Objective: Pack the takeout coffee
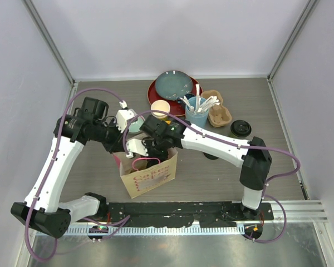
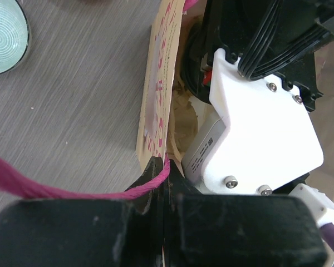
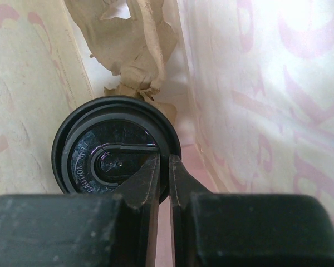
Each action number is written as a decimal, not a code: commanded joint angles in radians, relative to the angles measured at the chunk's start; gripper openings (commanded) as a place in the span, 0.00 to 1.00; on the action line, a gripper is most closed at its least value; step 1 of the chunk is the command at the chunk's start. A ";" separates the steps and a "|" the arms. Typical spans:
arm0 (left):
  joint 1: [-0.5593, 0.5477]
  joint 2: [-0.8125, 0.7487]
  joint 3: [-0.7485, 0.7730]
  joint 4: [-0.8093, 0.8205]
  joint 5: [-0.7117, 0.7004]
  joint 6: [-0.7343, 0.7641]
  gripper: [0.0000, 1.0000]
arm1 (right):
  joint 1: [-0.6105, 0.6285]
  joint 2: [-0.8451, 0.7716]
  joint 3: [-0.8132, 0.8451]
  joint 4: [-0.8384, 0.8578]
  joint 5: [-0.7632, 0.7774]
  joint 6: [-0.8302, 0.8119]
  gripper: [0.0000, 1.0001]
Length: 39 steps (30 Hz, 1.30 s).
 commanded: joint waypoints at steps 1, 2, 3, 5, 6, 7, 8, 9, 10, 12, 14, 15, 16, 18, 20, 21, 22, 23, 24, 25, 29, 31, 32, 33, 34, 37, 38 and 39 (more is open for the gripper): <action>-0.004 -0.024 0.012 0.000 0.031 0.006 0.00 | -0.001 -0.020 -0.061 0.058 0.019 0.040 0.01; -0.004 -0.021 0.013 -0.001 0.029 0.005 0.00 | 0.000 -0.022 -0.070 0.062 0.024 0.040 0.01; -0.004 -0.021 0.015 -0.003 0.029 0.008 0.00 | 0.000 -0.022 -0.073 0.069 0.023 0.042 0.01; -0.004 -0.019 0.016 -0.006 0.029 0.008 0.00 | 0.000 -0.025 -0.084 0.074 0.026 0.042 0.01; -0.004 -0.021 0.016 -0.006 0.028 0.008 0.00 | 0.000 -0.025 -0.087 0.077 0.029 0.042 0.01; -0.004 -0.021 0.019 -0.007 0.028 0.008 0.00 | 0.000 -0.027 -0.090 0.078 0.029 0.042 0.01; -0.004 -0.021 0.021 -0.009 0.025 0.008 0.00 | -0.001 -0.027 -0.095 0.077 0.032 0.042 0.01; -0.004 -0.022 0.022 -0.011 0.026 0.008 0.00 | 0.000 -0.027 -0.098 0.075 0.035 0.043 0.01; -0.004 -0.021 0.027 -0.012 0.025 0.008 0.00 | 0.000 -0.027 -0.098 0.074 0.033 0.043 0.01; -0.004 -0.021 0.033 -0.014 0.023 0.011 0.00 | 0.000 -0.037 -0.098 0.086 0.042 0.057 0.10; -0.004 -0.019 0.038 -0.018 0.025 0.012 0.00 | 0.002 -0.060 -0.106 0.097 0.041 0.060 0.21; -0.004 -0.018 0.039 -0.020 0.025 0.014 0.00 | 0.000 -0.072 -0.106 0.109 0.038 0.063 0.23; -0.004 -0.017 0.036 -0.020 0.022 0.014 0.00 | 0.000 -0.082 -0.112 0.117 0.033 0.066 0.26; -0.004 -0.017 0.033 -0.023 0.020 0.022 0.00 | 0.002 -0.106 -0.115 0.138 0.015 0.068 0.33; -0.004 -0.017 0.029 -0.023 0.011 0.025 0.00 | 0.002 -0.120 -0.118 0.147 0.007 0.073 0.36; -0.004 -0.017 0.029 -0.026 0.008 0.028 0.00 | 0.000 -0.132 -0.118 0.154 0.004 0.076 0.36; -0.004 -0.017 0.027 -0.029 0.006 0.032 0.00 | 0.002 -0.138 -0.118 0.157 0.003 0.079 0.36; -0.004 -0.016 0.027 -0.032 0.002 0.035 0.00 | 0.002 -0.145 -0.115 0.158 -0.002 0.077 0.39; -0.003 -0.017 0.029 -0.040 -0.003 0.038 0.00 | 0.002 -0.155 -0.115 0.158 -0.007 0.076 0.42; -0.004 -0.017 0.029 -0.041 -0.004 0.046 0.00 | 0.000 -0.158 -0.112 0.160 -0.011 0.076 0.44; -0.004 -0.016 0.026 -0.044 -0.024 0.055 0.00 | 0.002 -0.174 -0.089 0.163 -0.017 0.086 0.53; -0.004 -0.013 0.026 -0.043 -0.029 0.054 0.00 | 0.002 -0.180 -0.077 0.163 -0.022 0.085 0.55; -0.004 -0.013 0.024 -0.043 -0.029 0.055 0.00 | 0.002 -0.183 -0.075 0.163 -0.026 0.082 0.58; -0.004 -0.013 0.024 -0.043 -0.027 0.054 0.00 | 0.000 -0.183 -0.073 0.161 -0.028 0.076 0.59; -0.003 -0.013 0.024 -0.044 -0.026 0.055 0.00 | 0.002 -0.185 -0.064 0.161 -0.027 0.077 0.59; -0.004 -0.016 0.027 -0.046 -0.027 0.057 0.00 | 0.000 -0.189 -0.051 0.157 -0.033 0.079 0.61; -0.004 -0.016 0.029 -0.047 -0.030 0.057 0.00 | 0.000 -0.194 -0.047 0.158 -0.036 0.080 0.63; -0.004 -0.014 0.030 -0.047 -0.027 0.058 0.00 | 0.002 -0.197 -0.044 0.157 -0.045 0.082 0.64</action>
